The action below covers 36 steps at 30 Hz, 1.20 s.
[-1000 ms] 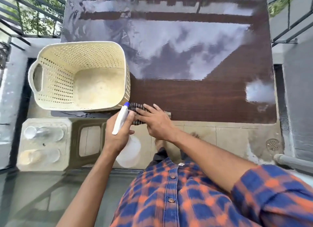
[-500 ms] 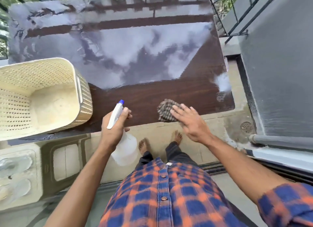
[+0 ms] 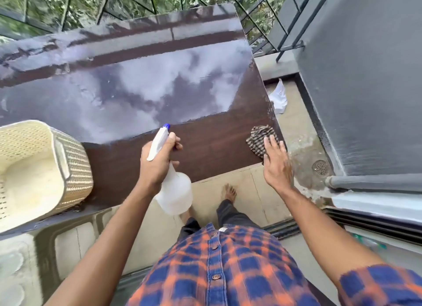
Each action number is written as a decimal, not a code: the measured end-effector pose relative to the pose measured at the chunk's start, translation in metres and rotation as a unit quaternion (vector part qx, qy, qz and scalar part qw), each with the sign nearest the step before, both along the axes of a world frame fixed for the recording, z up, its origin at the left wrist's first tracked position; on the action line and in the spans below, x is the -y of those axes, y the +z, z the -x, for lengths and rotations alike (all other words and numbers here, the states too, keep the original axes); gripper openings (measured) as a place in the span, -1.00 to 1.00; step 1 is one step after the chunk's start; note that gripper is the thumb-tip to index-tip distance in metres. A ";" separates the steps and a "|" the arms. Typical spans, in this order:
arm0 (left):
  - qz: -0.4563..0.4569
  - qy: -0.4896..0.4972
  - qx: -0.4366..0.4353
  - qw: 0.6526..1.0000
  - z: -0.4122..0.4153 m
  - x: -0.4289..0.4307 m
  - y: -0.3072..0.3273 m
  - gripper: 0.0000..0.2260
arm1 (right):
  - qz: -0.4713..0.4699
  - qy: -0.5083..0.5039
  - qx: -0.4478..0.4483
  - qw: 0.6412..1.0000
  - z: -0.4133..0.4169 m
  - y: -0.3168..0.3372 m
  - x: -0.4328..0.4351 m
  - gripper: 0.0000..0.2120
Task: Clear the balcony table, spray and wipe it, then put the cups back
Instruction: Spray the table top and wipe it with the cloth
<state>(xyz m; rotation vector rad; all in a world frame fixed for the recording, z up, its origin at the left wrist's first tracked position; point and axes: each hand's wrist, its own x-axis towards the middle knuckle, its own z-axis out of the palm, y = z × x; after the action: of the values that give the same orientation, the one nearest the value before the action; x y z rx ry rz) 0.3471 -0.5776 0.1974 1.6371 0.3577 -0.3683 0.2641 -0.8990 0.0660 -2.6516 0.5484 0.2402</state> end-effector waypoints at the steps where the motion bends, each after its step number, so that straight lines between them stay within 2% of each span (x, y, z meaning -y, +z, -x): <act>1: 0.002 0.004 0.000 1.000 -0.004 0.004 0.001 -0.76 | 0.010 -0.006 -0.006 1.000 -0.010 0.002 -0.001 -0.44; 10: -0.008 0.063 0.005 0.998 -0.052 0.048 0.015 -0.78 | -0.011 0.044 -0.004 0.999 -0.158 0.013 0.030 -0.44; 14: -0.007 0.091 0.012 0.996 -0.077 0.065 0.018 -0.78 | 0.056 0.056 0.033 0.996 -0.142 0.006 0.023 -0.46; 18: -0.001 0.106 0.013 0.994 -0.104 0.074 0.020 -0.78 | 0.060 0.019 0.028 0.998 -0.116 -0.001 0.011 -0.46; 21: -0.001 0.100 0.012 0.995 -0.127 0.072 0.019 -0.76 | 0.066 0.003 0.028 0.997 -0.132 -0.004 0.011 -0.47; 27: 0.004 0.093 0.015 0.996 -0.185 0.053 0.018 -0.77 | 0.073 0.025 0.032 0.996 -0.257 -0.001 0.010 -0.45; 36: 0.020 0.140 0.026 0.990 -0.260 -0.005 0.017 -0.76 | 0.053 -0.031 0.026 0.998 -0.460 0.004 -0.011 -0.44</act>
<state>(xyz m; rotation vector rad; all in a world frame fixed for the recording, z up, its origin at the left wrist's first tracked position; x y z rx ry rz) 0.6070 -0.5726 0.2144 1.5280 0.5308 -0.1203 0.7246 -0.8881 0.0702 -2.7296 0.6434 0.1270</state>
